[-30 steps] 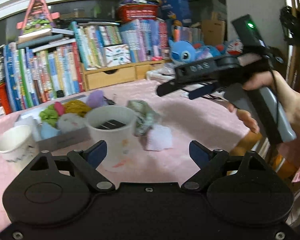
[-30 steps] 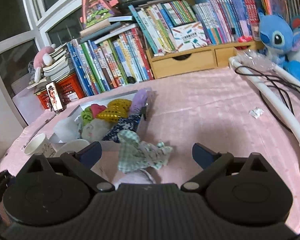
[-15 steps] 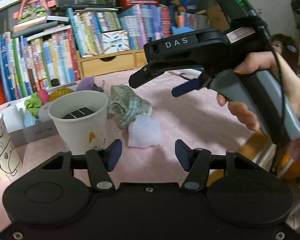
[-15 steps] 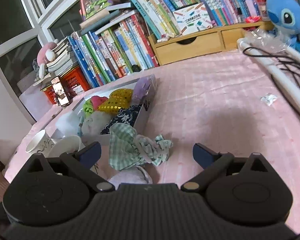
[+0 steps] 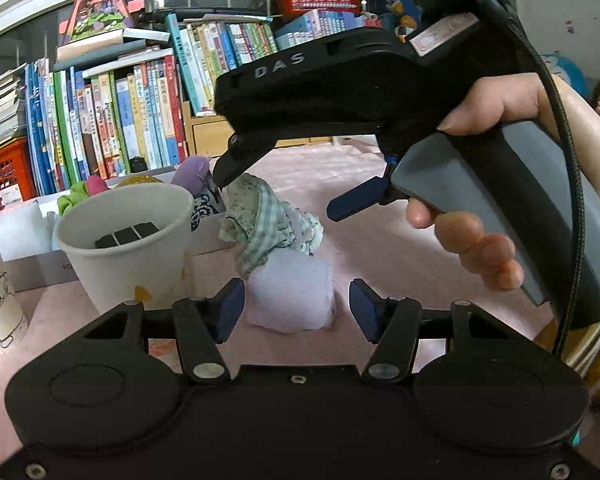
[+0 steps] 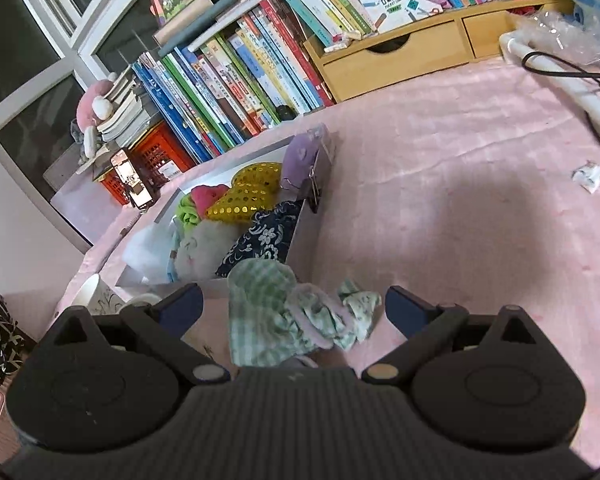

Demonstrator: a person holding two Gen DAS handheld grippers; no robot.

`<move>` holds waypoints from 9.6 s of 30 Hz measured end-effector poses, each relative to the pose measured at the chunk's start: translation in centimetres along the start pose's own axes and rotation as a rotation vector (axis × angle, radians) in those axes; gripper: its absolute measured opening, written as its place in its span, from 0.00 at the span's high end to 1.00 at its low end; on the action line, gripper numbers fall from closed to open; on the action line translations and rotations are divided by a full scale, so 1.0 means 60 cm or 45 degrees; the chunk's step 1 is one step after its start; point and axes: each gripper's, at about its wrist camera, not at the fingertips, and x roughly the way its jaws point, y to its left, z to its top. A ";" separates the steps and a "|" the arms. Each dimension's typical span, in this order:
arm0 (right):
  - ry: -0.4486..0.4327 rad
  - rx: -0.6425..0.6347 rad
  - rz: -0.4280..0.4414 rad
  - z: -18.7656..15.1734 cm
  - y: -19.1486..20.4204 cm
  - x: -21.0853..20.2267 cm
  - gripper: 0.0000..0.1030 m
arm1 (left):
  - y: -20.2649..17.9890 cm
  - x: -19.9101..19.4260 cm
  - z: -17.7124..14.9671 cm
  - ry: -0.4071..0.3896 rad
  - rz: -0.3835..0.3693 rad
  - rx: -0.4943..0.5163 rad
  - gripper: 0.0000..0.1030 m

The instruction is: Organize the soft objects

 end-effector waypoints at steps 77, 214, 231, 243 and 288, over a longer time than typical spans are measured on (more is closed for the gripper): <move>-0.223 -0.028 -0.095 0.044 0.148 -0.094 0.34 | 0.289 -0.150 0.179 -0.124 -0.073 -0.080 0.60; 0.152 -0.209 -0.285 0.163 0.246 0.196 0.04 | 0.585 0.179 0.263 0.565 0.057 -0.381 0.19; -0.089 -0.366 -0.219 0.108 0.278 0.072 0.02 | 0.511 0.035 0.259 0.297 -0.002 -0.259 0.15; -0.337 -0.450 -0.224 0.022 0.303 -0.020 0.00 | 0.474 -0.079 0.209 0.081 -0.032 -0.231 0.10; -0.458 -0.413 -0.430 -0.238 0.227 -0.064 0.00 | 0.390 -0.184 -0.038 0.113 0.185 -0.191 0.07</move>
